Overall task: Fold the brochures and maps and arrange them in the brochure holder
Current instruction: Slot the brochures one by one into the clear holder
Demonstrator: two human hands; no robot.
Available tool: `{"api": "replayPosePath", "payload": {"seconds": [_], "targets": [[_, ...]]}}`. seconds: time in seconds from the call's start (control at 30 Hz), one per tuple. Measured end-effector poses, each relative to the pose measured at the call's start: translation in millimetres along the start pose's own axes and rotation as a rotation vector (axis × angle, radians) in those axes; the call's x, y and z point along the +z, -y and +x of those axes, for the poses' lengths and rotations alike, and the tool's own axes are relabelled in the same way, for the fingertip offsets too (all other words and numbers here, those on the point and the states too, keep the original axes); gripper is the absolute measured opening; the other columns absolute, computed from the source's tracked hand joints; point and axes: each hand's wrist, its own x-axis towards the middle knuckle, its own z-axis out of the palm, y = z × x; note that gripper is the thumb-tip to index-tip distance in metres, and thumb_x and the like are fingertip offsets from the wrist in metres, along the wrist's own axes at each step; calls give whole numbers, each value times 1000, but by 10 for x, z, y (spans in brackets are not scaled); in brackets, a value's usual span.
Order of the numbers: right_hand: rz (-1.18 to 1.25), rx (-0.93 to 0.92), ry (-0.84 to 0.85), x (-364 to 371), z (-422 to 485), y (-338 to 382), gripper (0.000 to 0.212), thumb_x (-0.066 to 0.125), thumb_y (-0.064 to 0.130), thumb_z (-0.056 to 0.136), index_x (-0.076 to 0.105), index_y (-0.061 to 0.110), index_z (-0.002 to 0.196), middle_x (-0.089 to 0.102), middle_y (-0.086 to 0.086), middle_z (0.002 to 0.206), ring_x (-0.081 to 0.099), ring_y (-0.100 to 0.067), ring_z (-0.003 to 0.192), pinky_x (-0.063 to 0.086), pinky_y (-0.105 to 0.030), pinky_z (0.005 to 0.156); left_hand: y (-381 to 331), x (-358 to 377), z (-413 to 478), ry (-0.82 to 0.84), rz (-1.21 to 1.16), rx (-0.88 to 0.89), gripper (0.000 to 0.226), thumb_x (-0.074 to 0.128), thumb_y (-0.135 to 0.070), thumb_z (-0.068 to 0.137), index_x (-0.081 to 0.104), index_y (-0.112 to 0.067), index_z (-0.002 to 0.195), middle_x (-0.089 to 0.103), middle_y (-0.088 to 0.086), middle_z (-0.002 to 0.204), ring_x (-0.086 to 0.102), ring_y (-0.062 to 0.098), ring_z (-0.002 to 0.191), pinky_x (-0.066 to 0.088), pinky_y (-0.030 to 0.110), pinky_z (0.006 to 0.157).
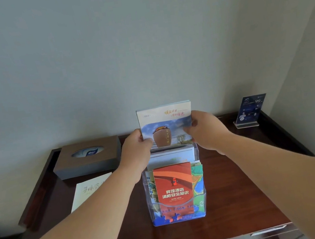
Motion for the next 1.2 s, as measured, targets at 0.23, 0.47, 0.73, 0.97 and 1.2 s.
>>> {"api": "replayPosePath", "payload": {"seconds": [0.23,0.47,0.73,0.97,1.2], "targets": [[34,116,45,233,-38,-120,26,56,16,92,68,16,115,71,-3,109,65,-24,95,55,-38,84,63,5,31,15,149,-54,28,49,-5,93,65,-12,115,68,2,106,56,15,78,37,23,58],[-13,181,55,277,-50,-151,23,48,13,90,61,18,108,65,1,101,63,-20,82,50,-30,58,85,24,26,-31,233,-54,18,50,-6,93,61,-15,104,66,4,108,60,18,91,35,19,57],[-50,215,17,328,-59,-134,21,44,9,93,59,18,106,65,-2,109,61,-21,90,58,-34,76,128,11,56,-59,298,-30,22,46,-5,95,65,-11,104,66,8,124,60,30,116,39,15,56],[-23,174,-200,260,-74,218,51,49,10,84,47,12,135,58,-9,127,55,-28,103,37,-29,78,47,-282,84,-188,207,-2,22,52,-13,88,71,-17,99,70,1,96,64,24,92,52,35,77],[-38,-258,-276,869,-219,1269,52,51,6,81,51,12,133,50,-8,133,44,-28,122,38,-34,95,560,-1310,111,-292,287,-113,22,50,-24,93,69,-16,103,71,6,99,65,28,93,55,44,83]]}}
